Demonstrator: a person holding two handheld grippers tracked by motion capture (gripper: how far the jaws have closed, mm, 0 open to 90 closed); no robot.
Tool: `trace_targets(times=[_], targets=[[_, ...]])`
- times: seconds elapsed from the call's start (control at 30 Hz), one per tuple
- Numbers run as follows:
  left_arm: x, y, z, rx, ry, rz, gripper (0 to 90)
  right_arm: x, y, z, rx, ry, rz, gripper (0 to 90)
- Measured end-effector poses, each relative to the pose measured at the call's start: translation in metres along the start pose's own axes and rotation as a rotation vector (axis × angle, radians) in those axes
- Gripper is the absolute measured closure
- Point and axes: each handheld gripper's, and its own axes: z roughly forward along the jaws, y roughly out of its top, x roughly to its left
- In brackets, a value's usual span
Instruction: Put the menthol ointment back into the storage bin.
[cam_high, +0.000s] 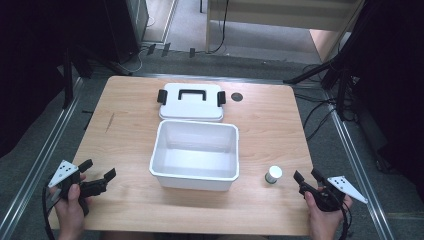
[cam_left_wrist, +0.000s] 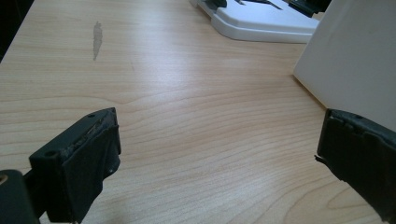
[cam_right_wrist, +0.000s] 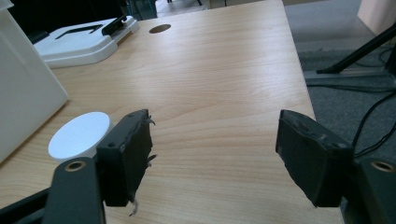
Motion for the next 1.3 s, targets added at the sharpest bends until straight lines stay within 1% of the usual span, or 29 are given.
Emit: trace_targets(times=[0.07,0.13,0.17,0.2,0.23,0.27,0.3,0.37,0.4,0.43,0.47,0.57,0.6,0.63,0.67,0.7,0.73,0.77,0.8,0.83,0.87,0.93,1.0,1.07,1.1,1.17,1.23,1.27,1.3], targets=[[0.0,0.0,0.0,0.0,0.001,-0.003,0.3,-0.002,0.002,-0.001,0.009,0.005,0.026,29.4],[0.0,0.0,-0.001,-0.008,0.001,0.002,0.3,0.0,0.008,-0.002,0.043,-0.002,0.014,31.4],[0.0,0.0,-0.001,-0.008,0.001,0.002,0.3,0.0,0.008,-0.002,0.043,-0.002,0.014,31.4],[0.0,0.0,0.0,-0.003,0.001,0.0,0.3,0.003,0.015,-0.003,0.073,0.006,-0.007,31.5],[0.0,0.0,0.0,-0.003,0.001,0.0,0.3,0.003,0.015,-0.003,0.073,0.006,-0.007,31.5],[0.0,0.0,0.0,-0.007,0.001,-0.001,0.3,0.007,0.022,-0.004,0.112,-0.012,-0.024,32.9],[0.0,0.0,-0.001,-0.006,-0.001,0.0,0.3,0.009,0.025,-0.003,0.138,-0.016,-0.04,32.9],[0.0,-0.001,-0.001,-0.011,0.001,-0.002,0.3,0.015,0.035,-0.001,0.232,-0.047,-0.087,32.9],[0.0,-0.001,-0.001,-0.011,0.001,-0.003,0.3,0.017,0.04,0.0,0.275,-0.054,-0.115,33.9],[0.0,-0.001,-0.001,-0.011,0.001,-0.003,0.3,0.017,0.04,0.0,0.275,-0.054,-0.115,33.9],[0.0,-0.001,-0.001,-0.009,0.0,-0.003,0.3,0.022,0.05,0.003,0.376,-0.132,-0.152,34.4],[0.001,-0.001,-0.001,-0.014,-0.002,-0.011,0.3,0.028,0.062,0.009,0.519,-0.159,-0.192,33.0],[0.001,-0.001,-0.001,-0.014,-0.004,-0.012,0.3,0.031,0.066,0.014,0.595,-0.164,-0.225,31.9],[0.001,-0.001,-0.001,-0.014,-0.004,-0.012,0.3,0.034,0.067,0.017,0.653,-0.163,-0.25,30.8],[0.001,-0.001,-0.001,-0.014,-0.004,-0.011,0.3,0.036,0.068,0.02,0.701,-0.158,-0.253,29.7],[0.001,-0.001,-0.001,-0.012,-0.005,-0.01,0.3,0.038,0.069,0.024,0.764,-0.15,-0.261,29.2],[0.001,-0.001,0.0,-0.011,-0.005,-0.009,0.3,0.042,0.07,0.028,0.822,-0.148,-0.29,29.3],[0.001,-0.001,-0.001,-0.01,-0.005,-0.008,0.3,0.044,0.071,0.03,0.857,-0.155,-0.309,28.9],[0.001,-0.001,-0.001,-0.011,-0.005,-0.009,0.3,0.046,0.071,0.034,0.915,-0.166,-0.313,27.7],[0.001,-0.001,-0.001,-0.011,-0.005,-0.009,0.3,0.046,0.071,0.034,0.915,-0.166,-0.313,27.7],[0.001,-0.001,-0.001,-0.01,-0.005,-0.007,0.3,0.049,0.072,0.04,0.991,-0.163,-0.327,27.0],[0.001,0.0,0.0,-0.009,-0.006,-0.008,0.3,0.052,0.071,0.045,1.052,-0.158,-0.336,26.2],[0.001,0.0,0.0,-0.008,-0.006,-0.009,0.3,0.057,0.068,0.051,1.142,-0.155,-0.374,25.8],[0.001,0.0,0.0,-0.004,-0.006,-0.009,0.3,0.061,0.066,0.056,1.2,-0.159,-0.395,25.4],[0.001,0.0,0.0,-0.005,-0.005,-0.01,0.3,0.063,0.066,0.058,1.215,-0.163,-0.402,25.6],[0.001,0.0,0.0,-0.003,-0.006,-0.008,0.3,0.065,0.067,0.06,1.226,-0.164,-0.408,25.8],[0.001,0.0,0.0,-0.002,-0.006,-0.006,0.3,0.069,0.069,0.064,1.25,-0.156,-0.417,25.6],[0.001,0.0,0.0,-0.001,-0.005,-0.006,0.3,0.071,0.07,0.065,1.261,-0.157,-0.412,25.6],[0.001,0.0,0.0,-0.001,-0.005,-0.006,0.3,0.071,0.07,0.065,1.261,-0.157,-0.412,25.6]])
